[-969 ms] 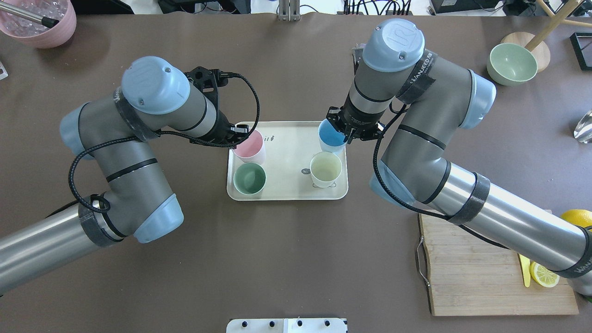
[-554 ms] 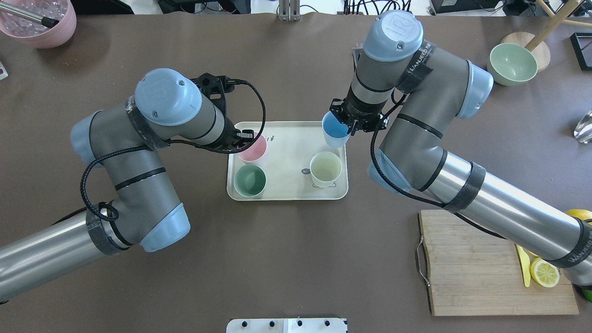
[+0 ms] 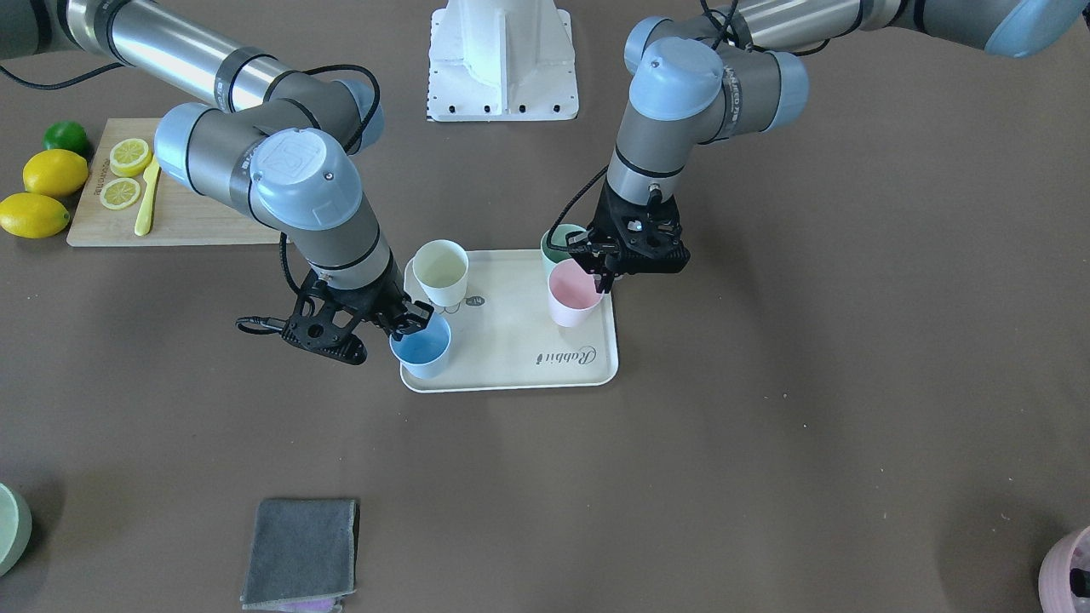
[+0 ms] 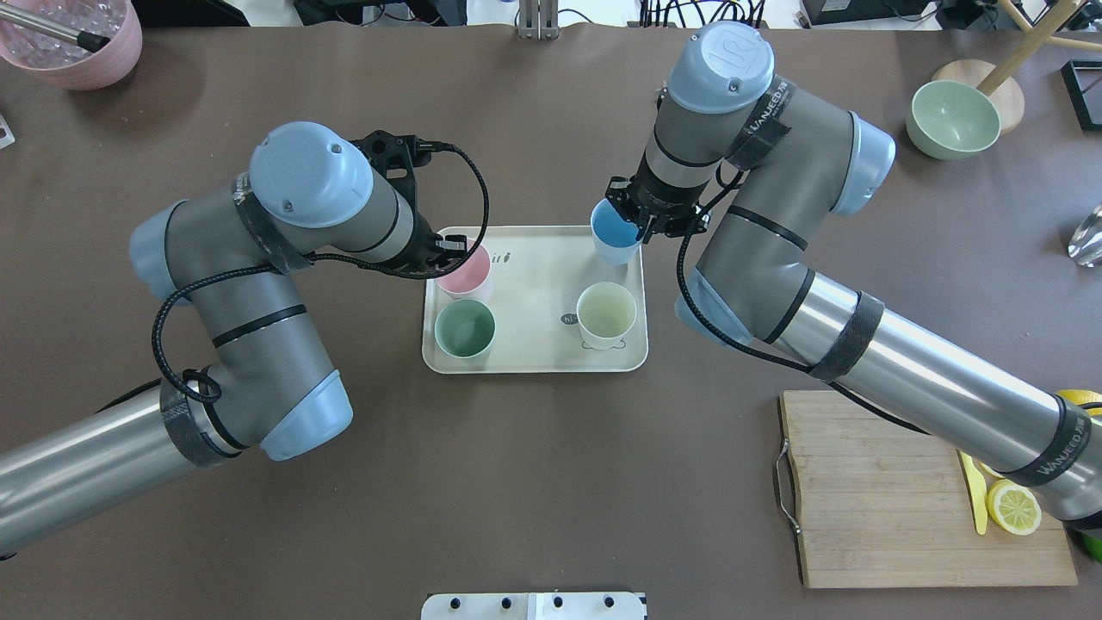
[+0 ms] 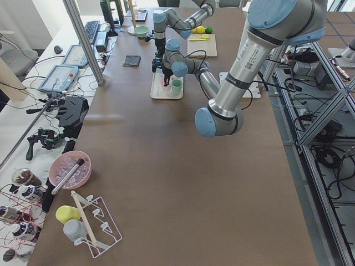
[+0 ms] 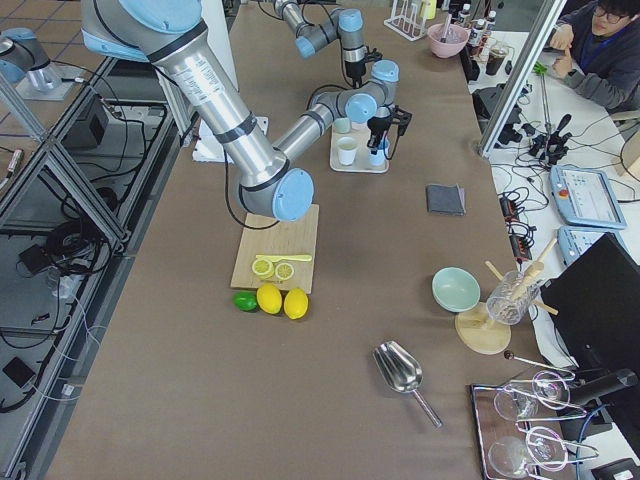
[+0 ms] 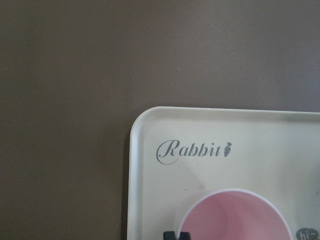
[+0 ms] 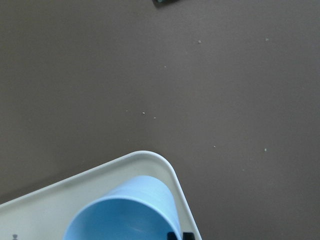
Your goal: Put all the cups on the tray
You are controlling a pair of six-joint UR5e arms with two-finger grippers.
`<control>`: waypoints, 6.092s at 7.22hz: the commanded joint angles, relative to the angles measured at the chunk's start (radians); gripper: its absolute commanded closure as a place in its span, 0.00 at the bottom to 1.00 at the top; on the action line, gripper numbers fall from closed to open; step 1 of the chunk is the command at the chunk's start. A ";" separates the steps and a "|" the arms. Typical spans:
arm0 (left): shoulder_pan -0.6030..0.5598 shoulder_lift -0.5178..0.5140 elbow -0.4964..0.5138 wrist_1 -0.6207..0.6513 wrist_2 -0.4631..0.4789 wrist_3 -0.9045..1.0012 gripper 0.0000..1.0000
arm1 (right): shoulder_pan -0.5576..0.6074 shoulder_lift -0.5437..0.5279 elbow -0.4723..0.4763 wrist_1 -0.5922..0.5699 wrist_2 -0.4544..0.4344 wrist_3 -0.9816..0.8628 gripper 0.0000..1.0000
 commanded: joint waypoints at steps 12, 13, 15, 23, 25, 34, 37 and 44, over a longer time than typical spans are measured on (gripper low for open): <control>-0.026 -0.025 0.026 -0.007 -0.006 0.004 0.03 | 0.008 0.006 -0.014 0.010 -0.020 -0.081 0.00; -0.044 -0.024 -0.001 -0.001 -0.011 0.004 0.03 | 0.036 0.008 -0.008 0.007 -0.006 -0.107 0.00; -0.131 0.028 -0.087 0.050 -0.117 0.068 0.02 | 0.134 -0.065 0.078 -0.004 0.050 -0.187 0.00; -0.712 0.474 -0.223 0.319 -0.418 1.167 0.02 | 0.675 -0.662 0.315 -0.185 0.159 -1.395 0.00; -0.762 0.571 -0.145 0.322 -0.440 1.198 0.02 | 0.809 -0.771 0.295 -0.188 0.167 -1.631 0.00; -0.980 0.849 -0.038 0.112 -0.600 1.193 0.02 | 0.872 -0.896 0.259 -0.176 0.196 -1.625 0.00; -0.978 0.835 -0.049 0.104 -0.571 1.196 0.02 | 0.872 -0.888 0.258 -0.174 0.229 -1.605 0.00; -0.978 0.838 -0.046 0.075 -0.571 1.196 0.02 | 0.852 -0.888 0.258 -0.173 0.230 -1.612 0.00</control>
